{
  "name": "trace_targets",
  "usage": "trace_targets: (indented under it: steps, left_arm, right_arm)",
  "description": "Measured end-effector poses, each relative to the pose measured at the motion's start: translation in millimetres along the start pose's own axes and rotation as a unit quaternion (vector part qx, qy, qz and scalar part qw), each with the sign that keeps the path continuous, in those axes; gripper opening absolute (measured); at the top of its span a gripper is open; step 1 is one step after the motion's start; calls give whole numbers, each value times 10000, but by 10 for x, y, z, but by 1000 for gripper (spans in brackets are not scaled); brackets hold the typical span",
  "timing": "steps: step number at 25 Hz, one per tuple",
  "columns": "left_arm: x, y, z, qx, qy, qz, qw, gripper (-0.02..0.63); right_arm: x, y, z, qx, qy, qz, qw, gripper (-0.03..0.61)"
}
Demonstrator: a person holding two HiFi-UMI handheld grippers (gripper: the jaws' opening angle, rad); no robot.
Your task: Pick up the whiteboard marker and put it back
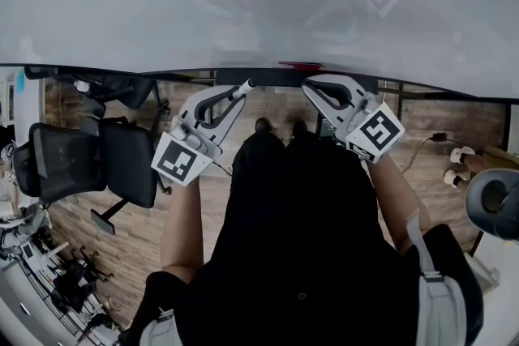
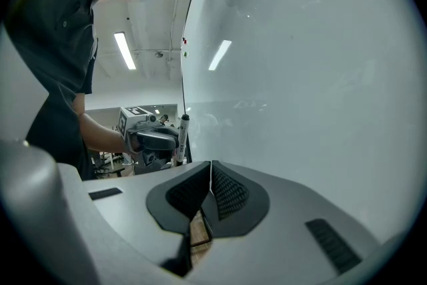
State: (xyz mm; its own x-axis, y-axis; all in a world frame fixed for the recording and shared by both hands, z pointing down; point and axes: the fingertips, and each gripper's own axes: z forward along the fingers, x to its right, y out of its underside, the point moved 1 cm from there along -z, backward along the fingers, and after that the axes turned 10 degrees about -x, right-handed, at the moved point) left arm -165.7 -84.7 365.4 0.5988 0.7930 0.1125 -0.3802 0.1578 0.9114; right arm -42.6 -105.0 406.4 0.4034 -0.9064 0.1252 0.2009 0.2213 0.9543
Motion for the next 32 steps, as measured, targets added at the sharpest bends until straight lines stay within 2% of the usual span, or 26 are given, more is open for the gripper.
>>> trace_targets:
  steps: [3,5,8,14,19,24,30,32]
  left_arm:
    - [-5,99,71,-460,51,714,9964,69]
    - [-9,193,127,-826,37,992,9916,69]
    - [2,363,226,-1309,-21,1311,9827,69]
    - [5,604,432,-1826,18,1709,9682,69]
    - [49,815,602,-2348,148,2249,9456,69]
    - [35,955,722,-2571,270,2422,9352,69]
    - [12,1188,855,-2973,350,2579,9186,69]
    - [-15,1281,906,-3182,332,2725,9074,69]
  right_arm:
    - [9,22,-1,-10,41,30,10000,21]
    - [14,43,-11,-20,77,59,10000,23]
    - [30,72,-37,-37,137,100,9998,23]
    - [51,135,-103,-114,250,156,9995,23]
    - [38,201,-164,-168,318,170,9992,21]
    - [53,279,-213,-242,411,180,9987,22]
    - [75,319,-315,-282,509,239,9980,21]
    - [79,285,-326,-168,544,292,9979,22]
